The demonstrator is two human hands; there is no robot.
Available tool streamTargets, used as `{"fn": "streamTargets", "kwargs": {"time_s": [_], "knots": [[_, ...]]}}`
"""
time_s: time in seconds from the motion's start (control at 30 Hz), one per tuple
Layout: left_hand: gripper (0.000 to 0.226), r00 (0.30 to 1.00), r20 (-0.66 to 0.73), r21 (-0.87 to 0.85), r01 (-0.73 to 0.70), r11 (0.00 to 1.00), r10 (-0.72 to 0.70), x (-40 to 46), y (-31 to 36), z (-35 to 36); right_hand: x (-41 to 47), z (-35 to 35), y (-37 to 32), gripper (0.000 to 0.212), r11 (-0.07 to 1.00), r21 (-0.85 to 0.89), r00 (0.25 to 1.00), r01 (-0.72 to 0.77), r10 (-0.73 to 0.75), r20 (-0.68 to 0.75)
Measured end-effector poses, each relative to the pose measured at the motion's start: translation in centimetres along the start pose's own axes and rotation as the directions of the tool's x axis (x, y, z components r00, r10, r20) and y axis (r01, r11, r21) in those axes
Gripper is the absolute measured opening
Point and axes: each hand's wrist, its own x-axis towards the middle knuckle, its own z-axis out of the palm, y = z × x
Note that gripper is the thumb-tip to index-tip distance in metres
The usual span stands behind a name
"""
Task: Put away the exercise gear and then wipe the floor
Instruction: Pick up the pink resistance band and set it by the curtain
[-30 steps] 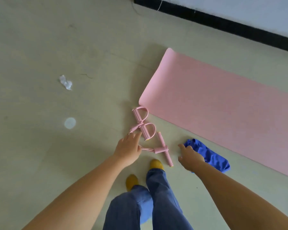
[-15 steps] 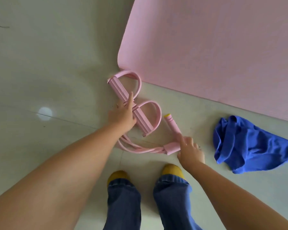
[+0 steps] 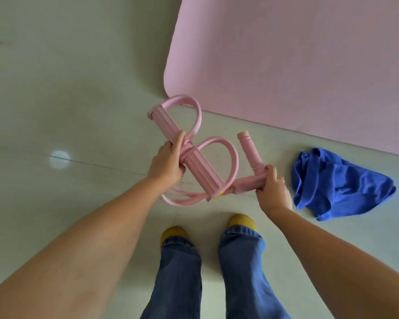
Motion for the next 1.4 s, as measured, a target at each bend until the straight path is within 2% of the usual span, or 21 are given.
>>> {"fn": "streamTargets", "kwargs": {"time_s": [0.1, 0.2, 0.33, 0.4, 0.53, 0.7, 0.93, 1.0, 1.2, 1.3, 1.4], "knots": [[0.079, 0.996, 0.027, 0.025, -0.086, 0.996, 0.086, -4.8, 3.6, -6.2, -4.4, -6.2, -2.4, 0.049, 0.999, 0.024, 0.999, 0.025, -0.025, -0.026], [0.078, 0.981, 0.048, 0.131, -0.191, 0.973, 0.186, -8.9, 8.0, -13.4, -9.6, -13.1, -4.2, 0.049, 0.992, 0.128, 0.997, 0.016, -0.006, -0.076], [0.084, 0.947, 0.087, 0.302, -0.321, 0.898, 0.31, -14.1, 15.8, -22.9, -16.6, -23.2, -5.8, 0.063, 0.957, 0.289, 0.99, 0.028, 0.014, -0.143], [0.086, 0.919, 0.102, 0.336, -0.393, 0.856, 0.382, -16.6, 20.5, -27.0, -20.3, -28.3, -6.4, 0.061, 0.928, 0.373, 0.986, 0.014, 0.051, -0.162], [0.085, 0.824, 0.109, 0.36, -0.554, 0.751, 0.556, -21.3, 30.6, -33.6, -27.0, -37.6, -6.3, 0.037, 0.888, 0.46, 0.968, 0.006, 0.11, -0.225], [0.084, 0.672, 0.169, 0.408, -0.713, 0.57, 0.721, -23.9, 41.5, -36.2, -32.8, -45.5, -2.6, 0.031, 0.781, 0.62, 0.923, 0.075, 0.181, -0.34], [0.087, 0.579, 0.251, 0.518, -0.757, 0.398, 0.776, -27.5, 57.6, -33.2, -37.8, -52.7, 10.6, 0.028, 0.653, 0.744, 0.803, 0.143, 0.362, -0.472], [0.087, 0.523, 0.278, 0.533, -0.782, 0.323, 0.806, -28.6, 62.9, -30.4, -39.2, -54.3, 15.9, 0.028, 0.619, 0.77, 0.769, 0.154, 0.414, -0.487], [0.086, 0.326, 0.391, 0.455, -0.881, 0.128, 0.861, -34.5, 80.6, -16.2, -44.3, -58.4, 37.2, 0.026, 0.571, 0.805, 0.649, 0.16, 0.554, -0.522], [0.085, 0.24, 0.432, 0.396, -0.917, 0.057, 0.869, -37.1, 87.8, -9.0, -46.6, -60.0, 46.8, 0.027, 0.606, 0.791, 0.601, 0.091, 0.6, -0.528], [0.085, 0.183, 0.476, 0.351, -0.936, 0.005, 0.86, -38.6, 94.1, -3.4, -47.7, -61.3, 54.4, 0.028, 0.607, 0.794, 0.572, 0.033, 0.64, -0.513]]}}
